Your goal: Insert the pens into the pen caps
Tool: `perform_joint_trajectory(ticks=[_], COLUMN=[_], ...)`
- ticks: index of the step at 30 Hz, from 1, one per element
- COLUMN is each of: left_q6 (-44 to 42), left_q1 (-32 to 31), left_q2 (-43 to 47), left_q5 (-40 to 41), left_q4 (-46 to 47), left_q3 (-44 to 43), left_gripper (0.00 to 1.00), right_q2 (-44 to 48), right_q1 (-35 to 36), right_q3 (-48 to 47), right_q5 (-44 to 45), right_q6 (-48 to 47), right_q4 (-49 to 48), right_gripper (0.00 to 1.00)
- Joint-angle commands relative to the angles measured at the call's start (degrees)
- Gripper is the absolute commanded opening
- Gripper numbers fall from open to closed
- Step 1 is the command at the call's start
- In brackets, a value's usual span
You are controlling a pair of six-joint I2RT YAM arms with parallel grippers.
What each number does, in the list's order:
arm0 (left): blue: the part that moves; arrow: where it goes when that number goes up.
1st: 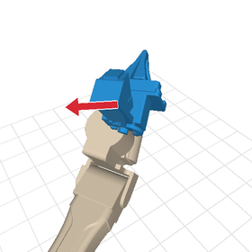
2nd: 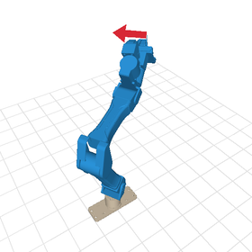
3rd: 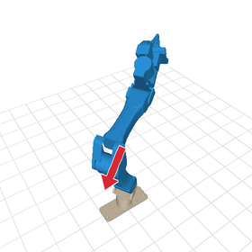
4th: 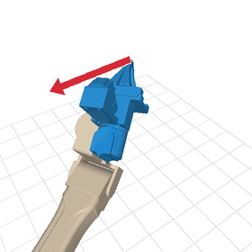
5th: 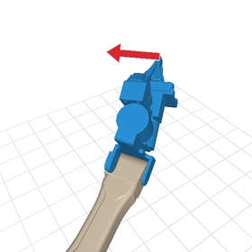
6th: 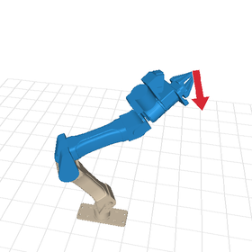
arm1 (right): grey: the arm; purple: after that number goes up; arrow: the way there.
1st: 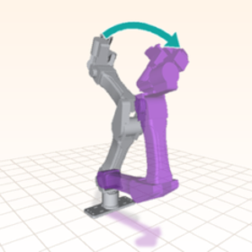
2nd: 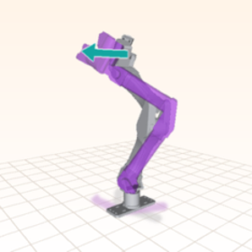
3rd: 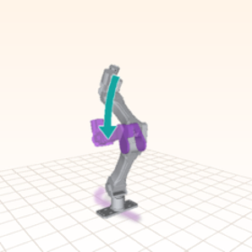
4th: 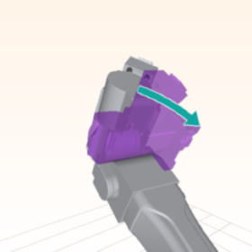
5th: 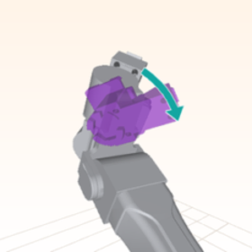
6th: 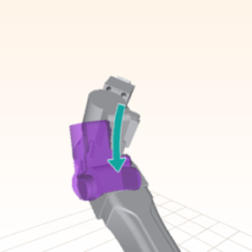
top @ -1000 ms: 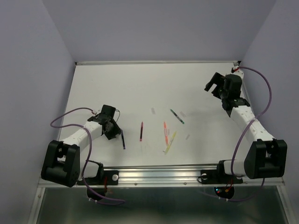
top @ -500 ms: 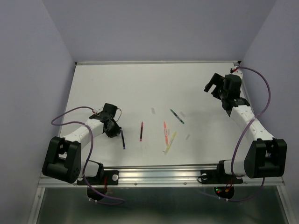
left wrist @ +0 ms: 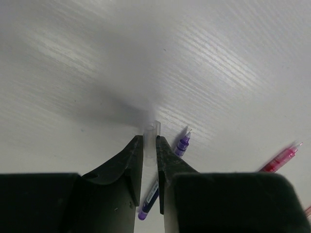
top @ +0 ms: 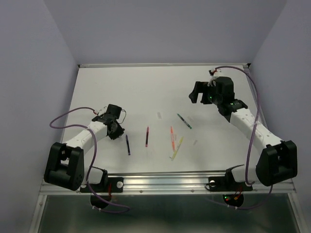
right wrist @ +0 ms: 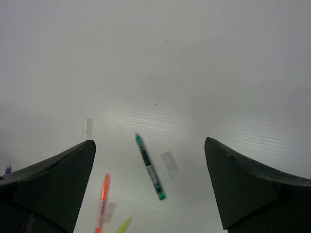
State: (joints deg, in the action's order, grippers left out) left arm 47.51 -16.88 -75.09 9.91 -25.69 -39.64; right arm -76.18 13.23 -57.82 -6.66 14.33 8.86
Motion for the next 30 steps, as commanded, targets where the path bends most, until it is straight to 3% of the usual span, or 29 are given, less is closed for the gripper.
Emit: perform_joint_trajectory(ticks=[1, 5, 11, 15, 20, 25, 30], left_q6=[0.57, 0.48, 1.71, 1.01, 0.30, 1.36, 2.15], left_q1=[-0.17, -0.17, 0.45, 6.13, 13.18, 18.36, 22.33], left_q2=[1.35, 1.70, 3.81, 3.98, 6.00, 9.51, 14.26], left_q5=[1.69, 2.48, 9.15, 13.20, 14.16, 17.07, 14.62], left_q4=[1.78, 2.75, 1.79, 0.73, 3.98, 2.76, 5.56], left_q3=[-1.58, -2.02, -5.97, -10.36, -11.86, -13.80, -10.65], left_gripper=[0.00, 0.00, 0.00, 0.00, 0.00, 0.00, 0.00], right_q2=[-2.21, -3.97, -6.70, -8.80, -17.58, -26.90, -35.68], right_q1=[6.96, 10.84, 22.08, 31.92, 43.43, 45.91, 49.78], right_q3=[-4.05, -4.49, -5.02, -4.23, -7.12, -13.36, -21.44], right_q5=[-1.87, -1.78, 1.11, 3.05, 6.30, 13.13, 20.88], right_q6=[-4.65, -6.32, -13.26, -16.44, -8.91, 3.06, 6.13], right_q4=[0.54, 0.98, 4.05, 2.83, -1.82, -6.84, -5.00], right_gripper=[1.00, 1.00, 1.00, 1.00, 1.00, 1.00, 1.00])
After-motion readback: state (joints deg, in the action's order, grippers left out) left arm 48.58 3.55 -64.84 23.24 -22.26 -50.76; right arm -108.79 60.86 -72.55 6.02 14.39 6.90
